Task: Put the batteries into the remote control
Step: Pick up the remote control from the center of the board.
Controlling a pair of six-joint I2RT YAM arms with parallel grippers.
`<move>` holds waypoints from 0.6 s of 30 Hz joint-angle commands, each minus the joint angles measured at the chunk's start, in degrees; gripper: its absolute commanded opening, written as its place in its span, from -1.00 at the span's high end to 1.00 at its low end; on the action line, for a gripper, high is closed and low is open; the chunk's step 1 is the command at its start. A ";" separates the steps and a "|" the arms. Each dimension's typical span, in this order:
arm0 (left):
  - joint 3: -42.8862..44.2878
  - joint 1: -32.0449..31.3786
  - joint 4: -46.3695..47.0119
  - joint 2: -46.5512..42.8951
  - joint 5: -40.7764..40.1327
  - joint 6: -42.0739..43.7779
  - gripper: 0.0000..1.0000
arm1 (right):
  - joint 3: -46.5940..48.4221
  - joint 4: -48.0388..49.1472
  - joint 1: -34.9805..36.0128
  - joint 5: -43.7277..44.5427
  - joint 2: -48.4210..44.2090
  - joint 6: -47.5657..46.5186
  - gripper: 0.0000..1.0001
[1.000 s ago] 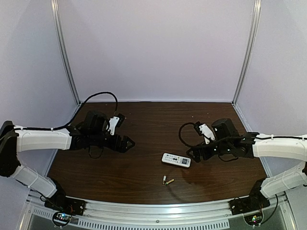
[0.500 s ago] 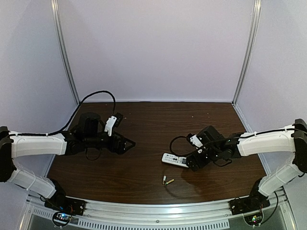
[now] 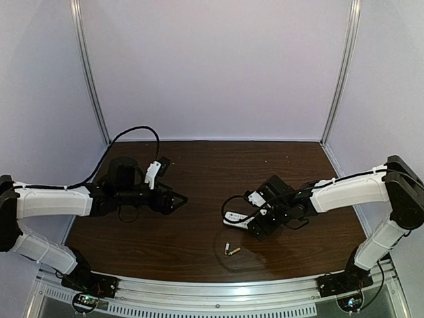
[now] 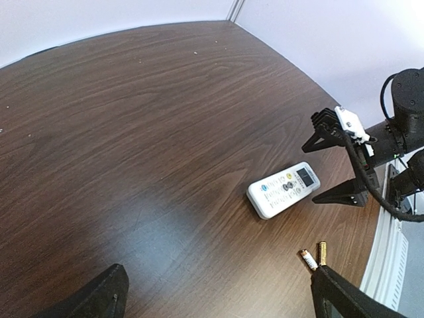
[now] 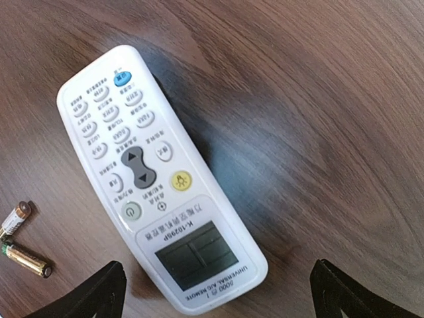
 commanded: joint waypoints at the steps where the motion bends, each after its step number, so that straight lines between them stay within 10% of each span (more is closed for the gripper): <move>1: -1.54 -0.08 4.08 -2.04 0.41 0.96 -1.00 | 2.37 1.00 0.43 -0.98 4.28 -3.12 -0.98; 8: -4.70 -0.08 6.52 -6.87 -3.51 1.49 -1.00 | 3.21 3.31 0.38 -5.02 7.27 -3.51 -0.86; 18: -10.30 -0.08 14.21 -13.60 -3.13 5.44 -1.00 | 6.80 1.41 0.43 -6.96 9.02 -5.47 -0.01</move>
